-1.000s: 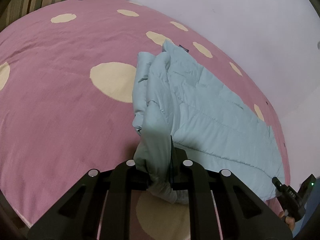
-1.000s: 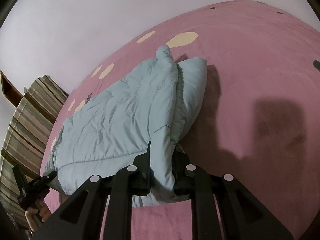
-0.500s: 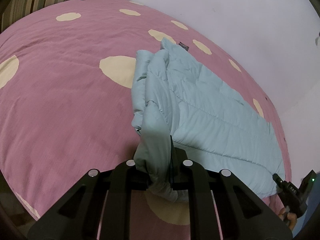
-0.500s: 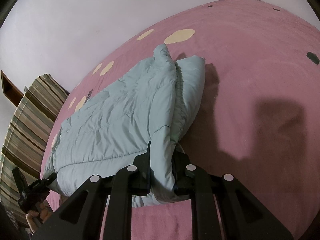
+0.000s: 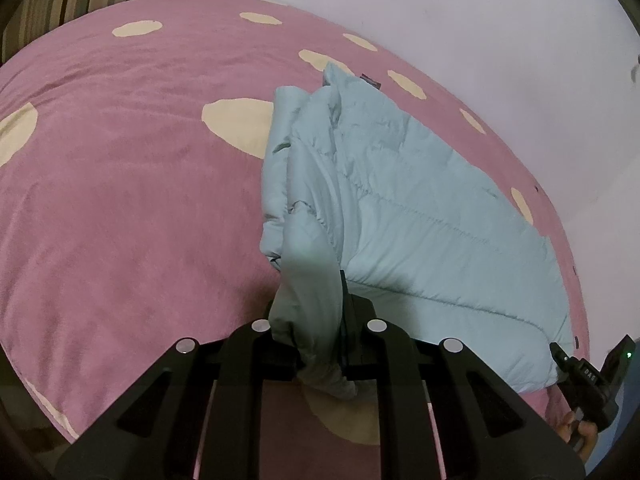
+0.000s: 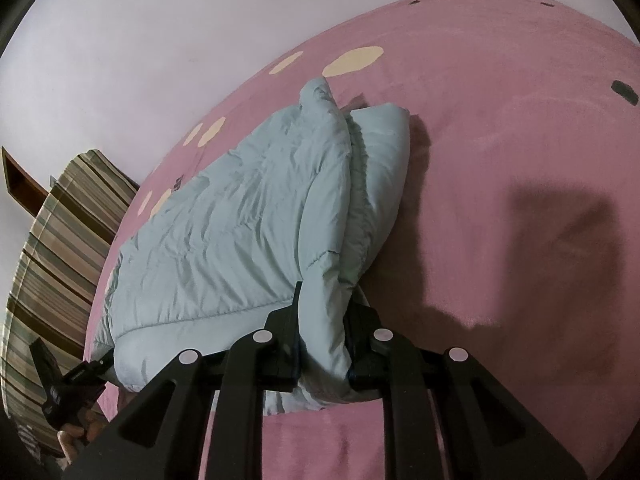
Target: Fold large clothes
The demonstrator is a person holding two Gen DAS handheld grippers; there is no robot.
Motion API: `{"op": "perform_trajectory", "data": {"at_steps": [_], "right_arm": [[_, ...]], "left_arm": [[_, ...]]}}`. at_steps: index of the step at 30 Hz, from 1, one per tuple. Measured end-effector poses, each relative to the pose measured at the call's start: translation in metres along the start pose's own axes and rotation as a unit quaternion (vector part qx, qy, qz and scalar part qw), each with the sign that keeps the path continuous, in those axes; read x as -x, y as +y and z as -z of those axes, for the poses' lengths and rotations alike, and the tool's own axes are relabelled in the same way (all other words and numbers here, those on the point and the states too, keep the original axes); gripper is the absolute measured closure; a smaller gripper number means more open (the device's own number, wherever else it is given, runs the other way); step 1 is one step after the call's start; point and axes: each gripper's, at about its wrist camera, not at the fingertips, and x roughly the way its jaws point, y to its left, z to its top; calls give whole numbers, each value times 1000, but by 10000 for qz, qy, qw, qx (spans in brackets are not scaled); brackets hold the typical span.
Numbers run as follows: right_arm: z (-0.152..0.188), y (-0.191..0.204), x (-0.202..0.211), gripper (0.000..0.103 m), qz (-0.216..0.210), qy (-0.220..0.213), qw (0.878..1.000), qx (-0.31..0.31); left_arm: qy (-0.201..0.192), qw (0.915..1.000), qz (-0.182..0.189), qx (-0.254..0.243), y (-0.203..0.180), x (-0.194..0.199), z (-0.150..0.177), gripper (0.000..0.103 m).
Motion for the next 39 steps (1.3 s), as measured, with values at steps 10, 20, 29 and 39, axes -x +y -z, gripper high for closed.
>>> {"op": "perform_trajectory", "data": {"at_steps": [10, 20, 29, 39], "right_arm": [[0, -14, -1, 79, -212, 61, 9995, -244], [-1, -30, 10, 61, -153, 39, 9991, -399], [-10, -45, 34, 56, 134, -118, 9987, -478], [-43, -34, 75, 56, 1127, -756, 9903, -315]], "left_arm": [[1, 9999, -49, -101, 0, 2, 0, 83], [32, 9999, -153, -47, 10, 9, 0, 55], [-58, 9992, -289, -286, 18, 21, -11, 44], [-99, 9987, -157, -481, 17, 23, -42, 35]]}}
